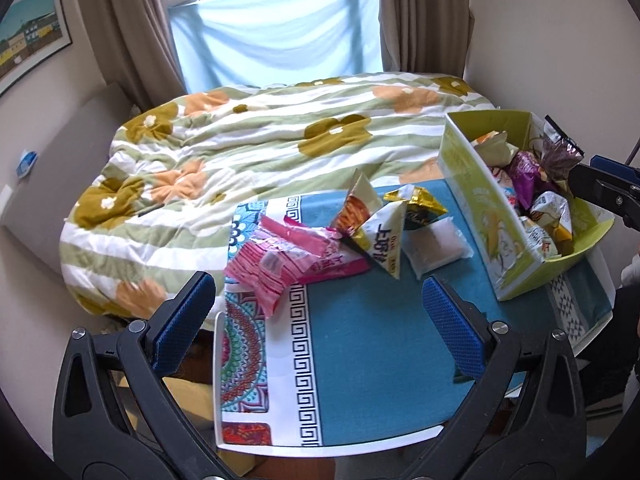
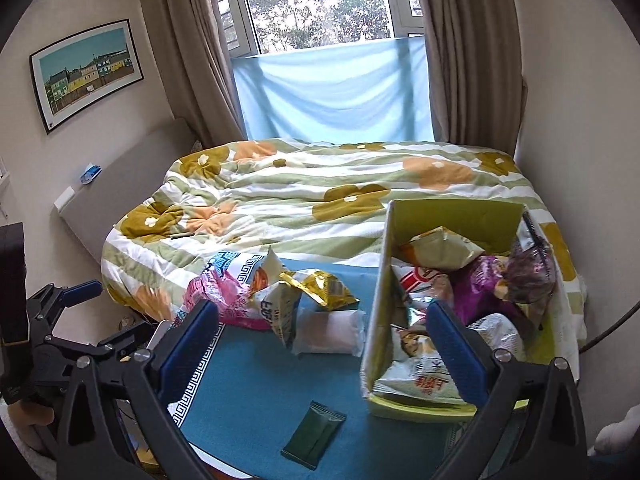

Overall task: Organize snacks
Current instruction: 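Withdraw both tools from the box back over the table snacks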

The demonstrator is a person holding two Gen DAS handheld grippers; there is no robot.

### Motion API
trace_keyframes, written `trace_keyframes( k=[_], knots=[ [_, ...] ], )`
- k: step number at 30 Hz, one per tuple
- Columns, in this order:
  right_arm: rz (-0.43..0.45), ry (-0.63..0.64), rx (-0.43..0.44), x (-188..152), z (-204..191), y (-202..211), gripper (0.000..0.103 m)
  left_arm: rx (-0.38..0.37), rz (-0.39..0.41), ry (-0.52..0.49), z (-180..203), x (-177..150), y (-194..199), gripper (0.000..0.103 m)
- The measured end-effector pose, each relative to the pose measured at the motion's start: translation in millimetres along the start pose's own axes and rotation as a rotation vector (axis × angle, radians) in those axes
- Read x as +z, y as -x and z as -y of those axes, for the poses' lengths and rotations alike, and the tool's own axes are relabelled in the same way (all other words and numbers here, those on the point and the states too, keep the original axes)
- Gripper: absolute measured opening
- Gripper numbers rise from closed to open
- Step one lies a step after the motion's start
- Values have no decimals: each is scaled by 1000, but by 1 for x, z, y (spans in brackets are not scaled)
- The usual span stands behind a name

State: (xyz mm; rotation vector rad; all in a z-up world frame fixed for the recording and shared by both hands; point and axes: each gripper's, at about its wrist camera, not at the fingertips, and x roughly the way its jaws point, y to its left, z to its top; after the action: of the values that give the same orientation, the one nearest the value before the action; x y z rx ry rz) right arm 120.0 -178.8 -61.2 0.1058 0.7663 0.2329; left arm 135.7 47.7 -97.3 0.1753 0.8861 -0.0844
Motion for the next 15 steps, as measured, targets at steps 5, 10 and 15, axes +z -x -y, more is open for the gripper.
trace_keyframes(
  k=[5, 10, 15],
  knots=[
    [-45, -60, 14, -2, -28, -44, 103, -28, -42, -56, -37, 3, -39, 102],
    [-88, -106, 10, -7, -49, -95, 103, -80, -91, -100, -67, 4, -84, 102],
    [-127, -145, -10, -14, -62, -140, 103, -126, -136, -160, -80, 0, -130, 102]
  ],
)
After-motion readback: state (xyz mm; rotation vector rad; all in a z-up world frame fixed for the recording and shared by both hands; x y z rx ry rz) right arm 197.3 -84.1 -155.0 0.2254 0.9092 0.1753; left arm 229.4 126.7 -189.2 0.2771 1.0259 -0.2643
